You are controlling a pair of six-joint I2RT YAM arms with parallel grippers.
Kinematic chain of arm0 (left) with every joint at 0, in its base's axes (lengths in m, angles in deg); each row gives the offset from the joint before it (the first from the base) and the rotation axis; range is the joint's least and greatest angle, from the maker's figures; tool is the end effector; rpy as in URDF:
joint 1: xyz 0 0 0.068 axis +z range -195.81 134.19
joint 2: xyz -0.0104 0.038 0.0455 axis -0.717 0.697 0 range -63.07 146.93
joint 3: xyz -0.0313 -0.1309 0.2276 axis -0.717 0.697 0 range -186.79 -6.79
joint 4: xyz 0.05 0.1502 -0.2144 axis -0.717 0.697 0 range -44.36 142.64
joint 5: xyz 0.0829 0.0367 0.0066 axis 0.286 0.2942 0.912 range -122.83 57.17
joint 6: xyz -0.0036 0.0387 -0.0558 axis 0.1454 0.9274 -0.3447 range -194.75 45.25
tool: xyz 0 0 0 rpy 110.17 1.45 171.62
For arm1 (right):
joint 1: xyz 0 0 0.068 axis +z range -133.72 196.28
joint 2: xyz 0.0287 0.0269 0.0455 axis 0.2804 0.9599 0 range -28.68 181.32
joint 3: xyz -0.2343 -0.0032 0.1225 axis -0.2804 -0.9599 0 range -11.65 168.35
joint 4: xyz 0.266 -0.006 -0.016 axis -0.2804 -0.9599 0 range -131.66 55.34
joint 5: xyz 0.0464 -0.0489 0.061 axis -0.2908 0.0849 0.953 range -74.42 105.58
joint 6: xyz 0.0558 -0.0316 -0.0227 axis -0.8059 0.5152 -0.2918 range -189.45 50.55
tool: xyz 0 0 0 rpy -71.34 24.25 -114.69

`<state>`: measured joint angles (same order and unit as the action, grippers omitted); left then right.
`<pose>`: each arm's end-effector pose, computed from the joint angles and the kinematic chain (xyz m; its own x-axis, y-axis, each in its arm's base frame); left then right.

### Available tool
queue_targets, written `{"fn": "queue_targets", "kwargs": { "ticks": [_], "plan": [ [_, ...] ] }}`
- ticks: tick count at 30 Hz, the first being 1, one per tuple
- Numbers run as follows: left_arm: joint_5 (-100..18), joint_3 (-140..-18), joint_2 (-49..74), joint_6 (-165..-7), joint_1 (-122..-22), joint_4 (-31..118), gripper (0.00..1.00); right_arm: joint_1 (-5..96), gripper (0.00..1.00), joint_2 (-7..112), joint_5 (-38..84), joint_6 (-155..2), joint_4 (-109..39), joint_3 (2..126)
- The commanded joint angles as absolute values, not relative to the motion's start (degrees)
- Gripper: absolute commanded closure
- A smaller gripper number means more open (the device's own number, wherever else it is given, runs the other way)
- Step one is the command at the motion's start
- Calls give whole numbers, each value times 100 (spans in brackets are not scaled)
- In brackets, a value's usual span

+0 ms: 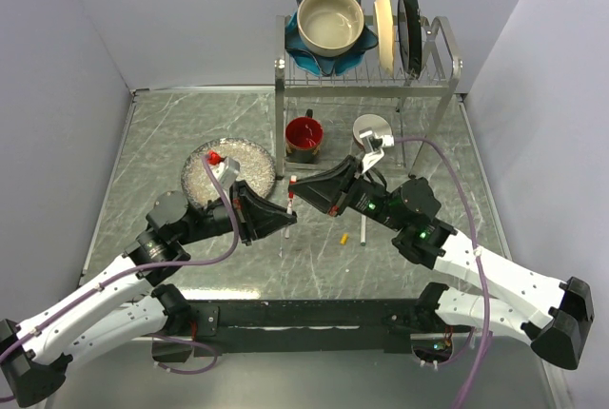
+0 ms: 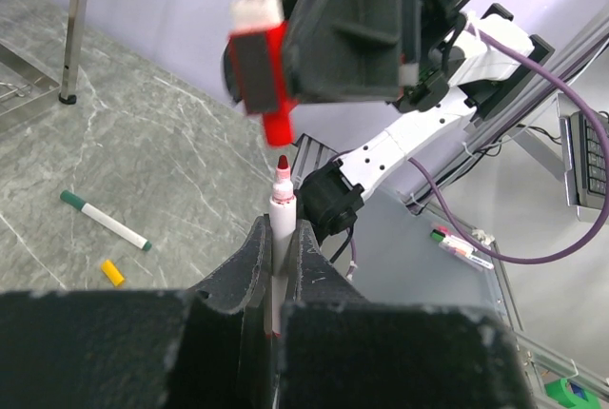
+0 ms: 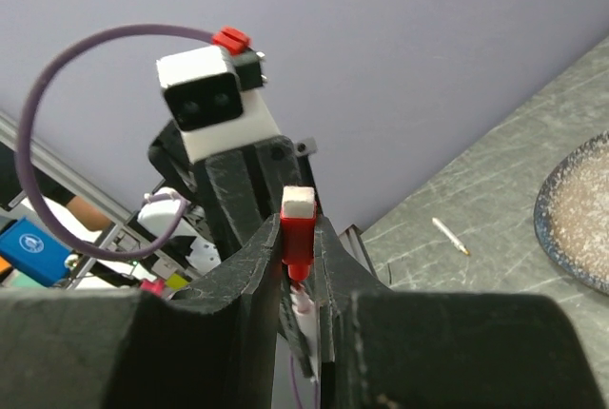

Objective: Insert the pens into the pen caps

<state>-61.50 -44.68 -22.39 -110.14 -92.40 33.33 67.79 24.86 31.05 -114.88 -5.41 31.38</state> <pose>0.1182 -0.1629 0.3478 -0.4648 -0.2481 -0.8499 0.8505 0.1417 -0.5065 0.1413 0.2011 0.3728 -0.5090 0.4630 -0.7256 -0.7822 0.1030 0.6144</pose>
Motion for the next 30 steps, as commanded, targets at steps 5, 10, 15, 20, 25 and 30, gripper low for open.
{"fn": "queue_targets", "kwargs": {
  "ticks": [5,10,15,20,25,30],
  "plan": [
    [-6105,-4406,-2396,-11078,-9257,3131,99,6823,100,2344,3079,-11225,-636,3502],
    [-6096,-4423,-2405,-11069,-9248,3132,99,6831,100,2344,3061,-11252,-619,3336],
    [-6113,-4397,-2379,-11087,-9257,3105,99,6831,100,2397,3105,-11304,-592,3335],
    [-6070,-4406,-2387,-11078,-9248,3140,99,6875,100,2423,3123,-11339,-601,3318],
    [-6061,-4414,-2405,-11078,-9257,3149,99,6884,100,2388,3131,-11392,-583,3177],
    [-6035,-4423,-2405,-11070,-9257,3167,99,6937,100,2283,3114,-11392,-636,3028]
  ]
}}
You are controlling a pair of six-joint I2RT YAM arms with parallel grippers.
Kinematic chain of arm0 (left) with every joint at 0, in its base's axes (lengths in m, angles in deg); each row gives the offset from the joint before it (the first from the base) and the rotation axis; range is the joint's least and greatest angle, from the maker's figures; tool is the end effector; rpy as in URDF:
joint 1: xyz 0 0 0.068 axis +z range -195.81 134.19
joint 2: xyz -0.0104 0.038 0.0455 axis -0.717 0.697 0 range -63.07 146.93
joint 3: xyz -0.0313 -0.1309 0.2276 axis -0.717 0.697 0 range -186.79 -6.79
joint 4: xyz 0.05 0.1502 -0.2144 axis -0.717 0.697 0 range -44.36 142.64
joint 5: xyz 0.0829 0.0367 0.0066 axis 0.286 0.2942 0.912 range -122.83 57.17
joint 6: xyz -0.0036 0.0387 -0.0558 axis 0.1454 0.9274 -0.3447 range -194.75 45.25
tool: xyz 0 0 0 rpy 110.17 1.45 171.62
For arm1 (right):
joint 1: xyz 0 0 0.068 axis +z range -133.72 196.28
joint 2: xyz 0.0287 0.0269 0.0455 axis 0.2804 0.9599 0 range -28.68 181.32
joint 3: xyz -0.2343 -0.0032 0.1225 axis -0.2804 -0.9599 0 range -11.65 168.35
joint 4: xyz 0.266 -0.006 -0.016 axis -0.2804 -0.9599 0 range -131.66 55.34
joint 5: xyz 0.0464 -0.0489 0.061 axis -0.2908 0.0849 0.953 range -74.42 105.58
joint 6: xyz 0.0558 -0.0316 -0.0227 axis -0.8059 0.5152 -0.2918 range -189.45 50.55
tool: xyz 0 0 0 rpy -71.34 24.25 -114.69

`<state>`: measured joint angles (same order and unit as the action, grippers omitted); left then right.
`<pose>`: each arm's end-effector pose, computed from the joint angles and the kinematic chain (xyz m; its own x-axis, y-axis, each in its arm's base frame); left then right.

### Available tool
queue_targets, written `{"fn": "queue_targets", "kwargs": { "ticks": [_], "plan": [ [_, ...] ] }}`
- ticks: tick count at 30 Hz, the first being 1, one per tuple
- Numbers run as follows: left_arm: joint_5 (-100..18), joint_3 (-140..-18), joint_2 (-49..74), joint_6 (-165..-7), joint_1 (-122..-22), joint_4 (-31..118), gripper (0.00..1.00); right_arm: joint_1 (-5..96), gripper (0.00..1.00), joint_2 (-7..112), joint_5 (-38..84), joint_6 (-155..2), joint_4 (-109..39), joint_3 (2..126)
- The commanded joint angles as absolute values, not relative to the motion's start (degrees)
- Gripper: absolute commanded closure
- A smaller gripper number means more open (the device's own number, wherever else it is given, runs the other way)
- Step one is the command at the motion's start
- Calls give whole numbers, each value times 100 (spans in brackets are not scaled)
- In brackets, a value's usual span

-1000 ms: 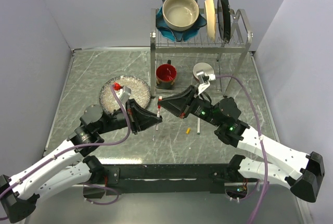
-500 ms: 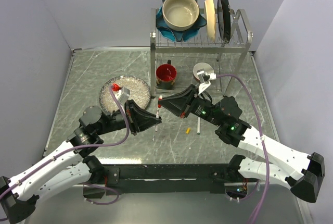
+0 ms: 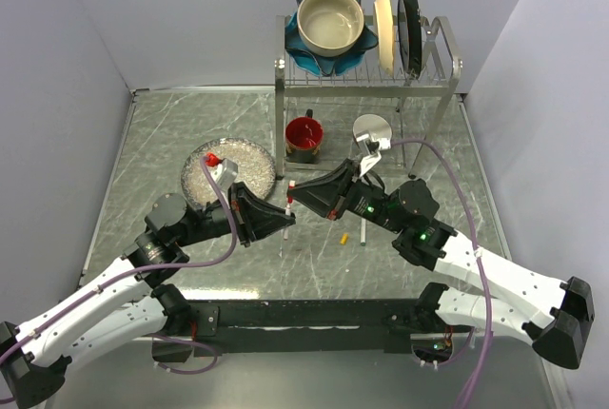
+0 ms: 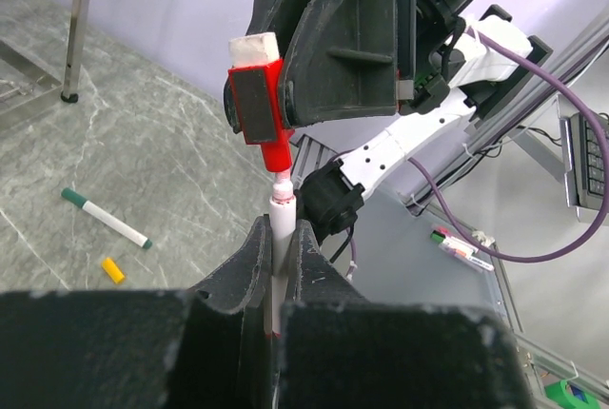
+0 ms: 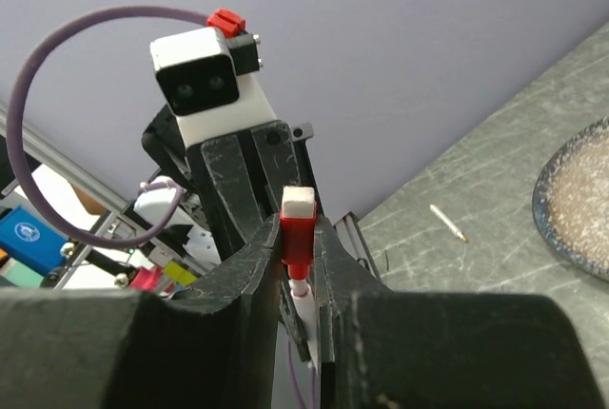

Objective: Insert the pens into the pen caps

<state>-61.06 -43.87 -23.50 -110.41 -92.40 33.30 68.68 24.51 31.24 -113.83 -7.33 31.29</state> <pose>0.1161 -0.1602 0.3460 -0.4643 -0.2566 -0.8477 0.8488 0.1444 -0.5087 0.1379 0.2032 0.3695 -0.5155 0.4343 -0.7386 -0.7832 0.1109 0.6119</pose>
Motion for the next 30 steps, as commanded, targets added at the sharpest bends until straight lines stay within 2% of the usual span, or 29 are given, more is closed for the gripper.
{"fn": "queue_targets", "kwargs": {
  "ticks": [1,16,21,30],
  "plan": [
    [-6034,-4423,-2414,-11069,-9248,3167,99,6954,100,2256,3105,-11375,-645,3010],
    [-5674,-4599,-2229,-11184,-9257,3027,99,7455,100,2063,2490,-10971,-1031,2465],
    [-4945,-4722,-2221,-11017,-9248,3210,99,7517,100,1931,2481,-10979,-1189,2114],
    [-4725,-5302,-1448,-10806,-9169,3360,99,7657,100,2010,2710,-11111,-1242,1701]
  ]
}}
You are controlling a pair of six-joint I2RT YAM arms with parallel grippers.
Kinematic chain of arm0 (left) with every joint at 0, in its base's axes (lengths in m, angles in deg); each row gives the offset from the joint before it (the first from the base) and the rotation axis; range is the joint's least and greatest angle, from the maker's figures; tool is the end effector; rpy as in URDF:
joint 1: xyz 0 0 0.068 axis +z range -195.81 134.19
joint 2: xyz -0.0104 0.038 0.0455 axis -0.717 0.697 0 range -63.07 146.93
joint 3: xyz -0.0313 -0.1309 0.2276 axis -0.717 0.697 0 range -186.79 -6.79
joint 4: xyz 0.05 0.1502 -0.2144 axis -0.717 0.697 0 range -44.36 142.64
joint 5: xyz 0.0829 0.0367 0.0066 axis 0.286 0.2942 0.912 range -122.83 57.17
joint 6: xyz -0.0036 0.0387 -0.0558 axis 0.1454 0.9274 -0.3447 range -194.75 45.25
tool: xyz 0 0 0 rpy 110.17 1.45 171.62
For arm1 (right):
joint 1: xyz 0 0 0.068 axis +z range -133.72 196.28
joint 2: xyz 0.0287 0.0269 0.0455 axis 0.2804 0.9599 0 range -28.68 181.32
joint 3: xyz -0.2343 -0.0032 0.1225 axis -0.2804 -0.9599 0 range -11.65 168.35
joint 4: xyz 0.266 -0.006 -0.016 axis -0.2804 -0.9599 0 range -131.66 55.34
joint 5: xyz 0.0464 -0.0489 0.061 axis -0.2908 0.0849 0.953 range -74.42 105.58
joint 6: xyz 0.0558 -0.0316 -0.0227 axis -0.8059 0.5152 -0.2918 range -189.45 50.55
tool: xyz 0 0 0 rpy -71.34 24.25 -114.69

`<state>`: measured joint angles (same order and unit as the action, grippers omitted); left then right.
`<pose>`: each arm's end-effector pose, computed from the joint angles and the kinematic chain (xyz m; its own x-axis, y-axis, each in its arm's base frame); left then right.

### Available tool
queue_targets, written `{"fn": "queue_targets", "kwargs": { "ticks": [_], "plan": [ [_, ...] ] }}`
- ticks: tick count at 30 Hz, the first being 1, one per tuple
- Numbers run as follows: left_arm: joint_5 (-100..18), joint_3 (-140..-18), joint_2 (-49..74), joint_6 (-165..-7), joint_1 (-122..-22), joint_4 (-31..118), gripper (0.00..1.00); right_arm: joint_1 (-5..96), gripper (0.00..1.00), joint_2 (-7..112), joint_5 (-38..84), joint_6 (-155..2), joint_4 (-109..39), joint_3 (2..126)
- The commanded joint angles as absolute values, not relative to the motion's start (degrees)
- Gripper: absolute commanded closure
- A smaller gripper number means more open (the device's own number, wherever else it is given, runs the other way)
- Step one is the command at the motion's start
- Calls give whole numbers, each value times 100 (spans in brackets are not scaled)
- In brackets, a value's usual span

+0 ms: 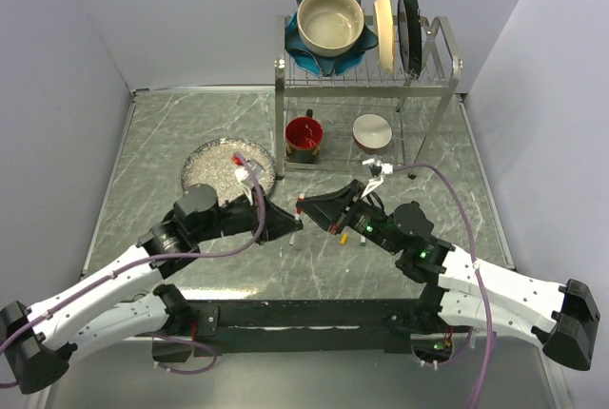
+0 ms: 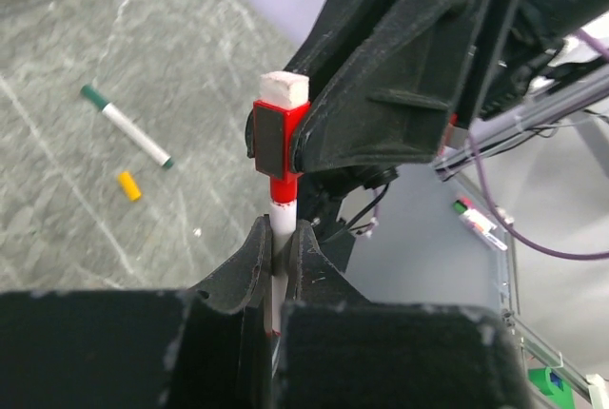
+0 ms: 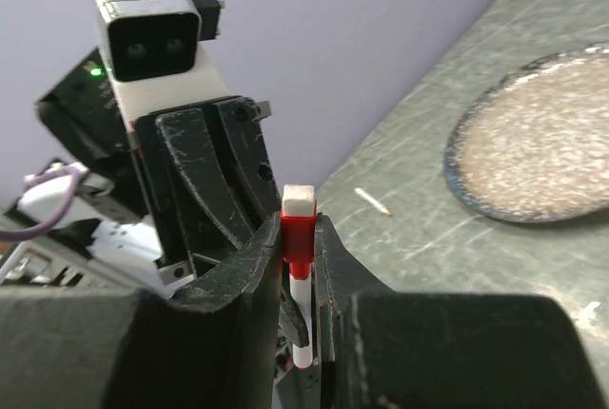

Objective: Insert the pens into the pen caps

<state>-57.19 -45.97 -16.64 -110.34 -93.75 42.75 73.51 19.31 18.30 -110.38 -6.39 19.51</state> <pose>0.1329 -0.1808 0.3170 -0.5954 -0.1316 -0.7926 0.7444 0.2808 -0.6058 0.1235 0.1966 0.3135 -0.4856 0.4547 -0.7466 -0.7240 0.2696 0.6350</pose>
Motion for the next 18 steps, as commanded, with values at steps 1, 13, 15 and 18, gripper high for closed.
{"fn": "queue_targets", "kwargs": {
  "ticks": [1,13,15,18],
  "plan": [
    [-4751,-5328,-1412,-10806,-9134,3317,99,7684,100,1984,2675,-11102,-1304,1666],
    [-4724,-5653,-894,-10964,-8685,2790,99,7921,100,2018,2323,-11647,-804,1059],
    [-4725,-5802,-762,-10903,-8685,2824,99,7930,100,2045,2349,-11700,-786,1111],
    [-4759,-6005,-621,-10806,-8589,2868,99,7991,100,2089,2499,-11849,-654,1173]
  ]
}}
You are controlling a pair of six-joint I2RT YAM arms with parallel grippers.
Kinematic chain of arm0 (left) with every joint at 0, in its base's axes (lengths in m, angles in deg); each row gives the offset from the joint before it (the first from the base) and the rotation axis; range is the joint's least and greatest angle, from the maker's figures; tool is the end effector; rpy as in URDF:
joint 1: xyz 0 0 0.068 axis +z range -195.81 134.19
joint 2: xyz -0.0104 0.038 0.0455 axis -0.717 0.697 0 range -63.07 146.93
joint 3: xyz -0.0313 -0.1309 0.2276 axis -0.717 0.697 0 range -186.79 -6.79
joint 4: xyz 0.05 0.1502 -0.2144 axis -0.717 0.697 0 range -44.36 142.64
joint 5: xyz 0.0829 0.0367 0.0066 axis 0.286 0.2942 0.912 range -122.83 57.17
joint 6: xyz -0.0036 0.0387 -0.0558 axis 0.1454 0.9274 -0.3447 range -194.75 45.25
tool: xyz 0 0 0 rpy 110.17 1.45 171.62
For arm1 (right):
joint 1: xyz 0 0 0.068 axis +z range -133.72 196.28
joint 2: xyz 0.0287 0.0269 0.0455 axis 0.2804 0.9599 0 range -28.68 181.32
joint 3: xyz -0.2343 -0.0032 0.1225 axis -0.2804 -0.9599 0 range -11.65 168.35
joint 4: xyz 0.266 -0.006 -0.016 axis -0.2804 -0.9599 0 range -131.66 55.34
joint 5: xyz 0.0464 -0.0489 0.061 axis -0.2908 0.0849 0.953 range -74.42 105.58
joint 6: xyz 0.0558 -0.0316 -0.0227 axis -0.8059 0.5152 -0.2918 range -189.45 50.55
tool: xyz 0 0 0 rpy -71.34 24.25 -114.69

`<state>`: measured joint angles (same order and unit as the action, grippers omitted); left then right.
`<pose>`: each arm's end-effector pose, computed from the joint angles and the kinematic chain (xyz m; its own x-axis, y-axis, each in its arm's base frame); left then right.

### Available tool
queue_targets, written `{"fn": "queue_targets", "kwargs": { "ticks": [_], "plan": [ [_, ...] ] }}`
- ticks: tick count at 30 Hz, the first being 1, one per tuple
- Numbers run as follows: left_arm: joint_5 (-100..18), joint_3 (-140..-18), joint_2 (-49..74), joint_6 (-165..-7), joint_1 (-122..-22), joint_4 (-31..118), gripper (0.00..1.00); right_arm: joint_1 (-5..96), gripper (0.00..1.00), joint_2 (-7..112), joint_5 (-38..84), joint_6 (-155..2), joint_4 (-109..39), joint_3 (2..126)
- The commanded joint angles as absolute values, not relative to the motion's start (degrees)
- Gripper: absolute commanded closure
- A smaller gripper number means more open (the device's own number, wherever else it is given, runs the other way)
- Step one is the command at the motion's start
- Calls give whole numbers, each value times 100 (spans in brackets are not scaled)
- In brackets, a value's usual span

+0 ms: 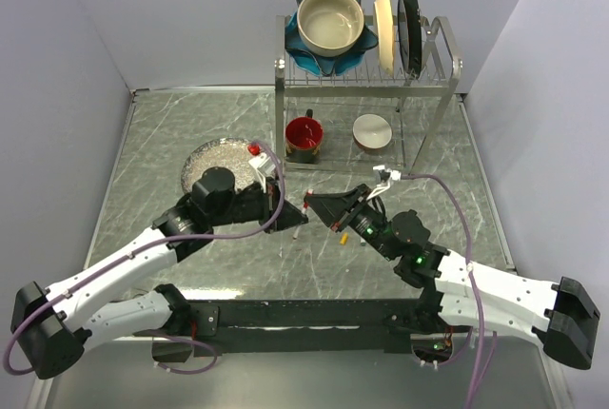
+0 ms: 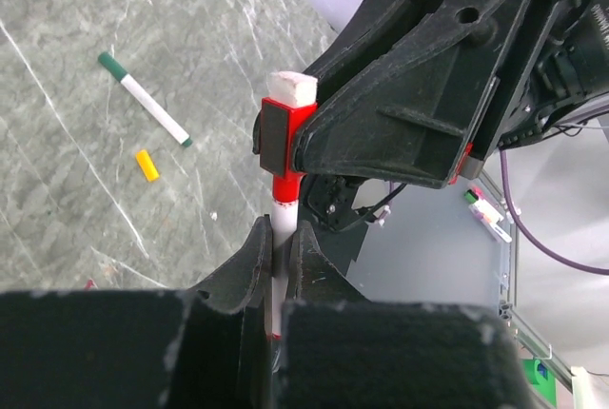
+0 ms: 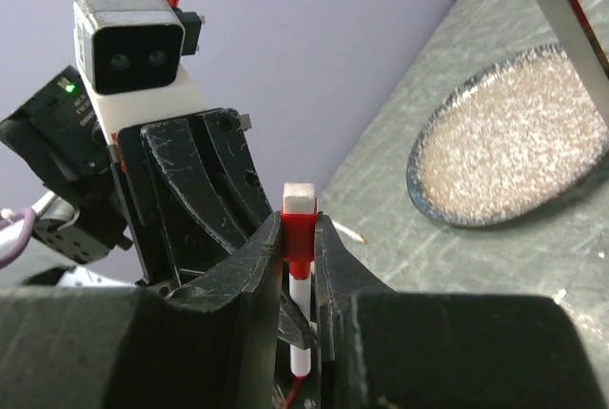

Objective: Insert the pens into the pen caps

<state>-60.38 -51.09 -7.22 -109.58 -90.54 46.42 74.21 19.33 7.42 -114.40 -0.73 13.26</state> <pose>0.1624 -0.1963 0.3073 -0.6643 -0.0548 -0.7455 0.6890 0.3418 -0.6391 0.1281 0.1898 0.2842 -0.4697 0.5675 -0.6762 -0.6118 0.3430 0.7128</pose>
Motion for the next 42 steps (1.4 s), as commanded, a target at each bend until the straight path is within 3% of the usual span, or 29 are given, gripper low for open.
{"fn": "queue_targets", "kwargs": {
  "ticks": [1,15,24,30,42],
  "plan": [
    [-4803,-6040,-595,-10754,-8554,2850,99,8018,100,2133,2481,-11867,-689,1199],
    [-4926,-6339,-357,-10621,-7939,3123,99,8527,100,2616,2524,-12263,-312,1138],
    [-6306,-5592,-779,-11649,-7473,1524,99,8905,100,2432,2788,-11902,786,910],
    [-6570,-5267,-867,-12045,-7481,1119,99,9169,100,3038,2832,-11526,955,1313],
    [-7168,-5127,-1367,-11869,-7517,1751,99,9222,100,2450,1033,-11058,-802,2315]
  ]
}}
